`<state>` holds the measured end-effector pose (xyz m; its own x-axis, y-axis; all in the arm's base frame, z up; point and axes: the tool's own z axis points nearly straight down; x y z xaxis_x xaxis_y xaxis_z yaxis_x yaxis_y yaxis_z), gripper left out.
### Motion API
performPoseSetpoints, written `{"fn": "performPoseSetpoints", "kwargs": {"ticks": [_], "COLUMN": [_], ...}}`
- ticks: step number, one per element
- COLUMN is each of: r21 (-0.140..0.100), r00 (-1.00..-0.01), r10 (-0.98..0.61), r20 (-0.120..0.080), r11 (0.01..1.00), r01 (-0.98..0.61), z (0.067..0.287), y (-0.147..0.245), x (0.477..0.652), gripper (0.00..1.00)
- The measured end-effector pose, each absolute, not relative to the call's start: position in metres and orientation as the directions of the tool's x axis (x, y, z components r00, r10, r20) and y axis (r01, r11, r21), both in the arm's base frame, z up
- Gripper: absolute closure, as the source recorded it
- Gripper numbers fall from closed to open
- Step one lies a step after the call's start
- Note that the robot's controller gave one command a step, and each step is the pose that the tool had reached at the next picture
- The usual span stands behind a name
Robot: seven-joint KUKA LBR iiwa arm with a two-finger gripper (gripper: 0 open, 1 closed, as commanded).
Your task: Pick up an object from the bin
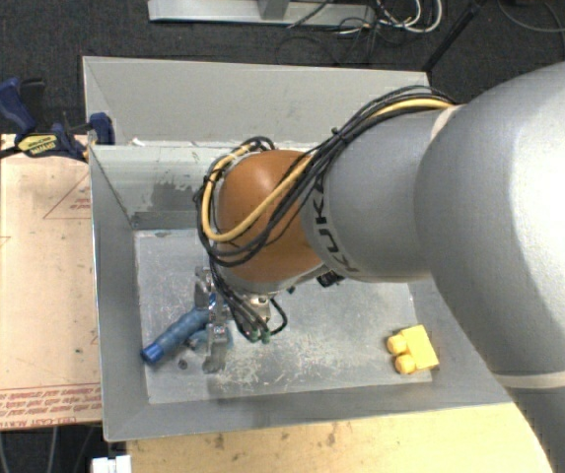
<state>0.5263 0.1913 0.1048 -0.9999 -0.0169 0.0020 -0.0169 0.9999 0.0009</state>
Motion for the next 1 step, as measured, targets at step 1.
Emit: {"fn": "performPoseSetpoints", "kwargs": {"ticks": [1], "r21": [0.004], "r00": [-0.997], "r10": [-0.083], "r20": [-0.005], "r11": [0.997], "r01": [-0.083], "z": [0.0710], "y": [0.1792], "x": [0.5382], "gripper": [0.00]}}
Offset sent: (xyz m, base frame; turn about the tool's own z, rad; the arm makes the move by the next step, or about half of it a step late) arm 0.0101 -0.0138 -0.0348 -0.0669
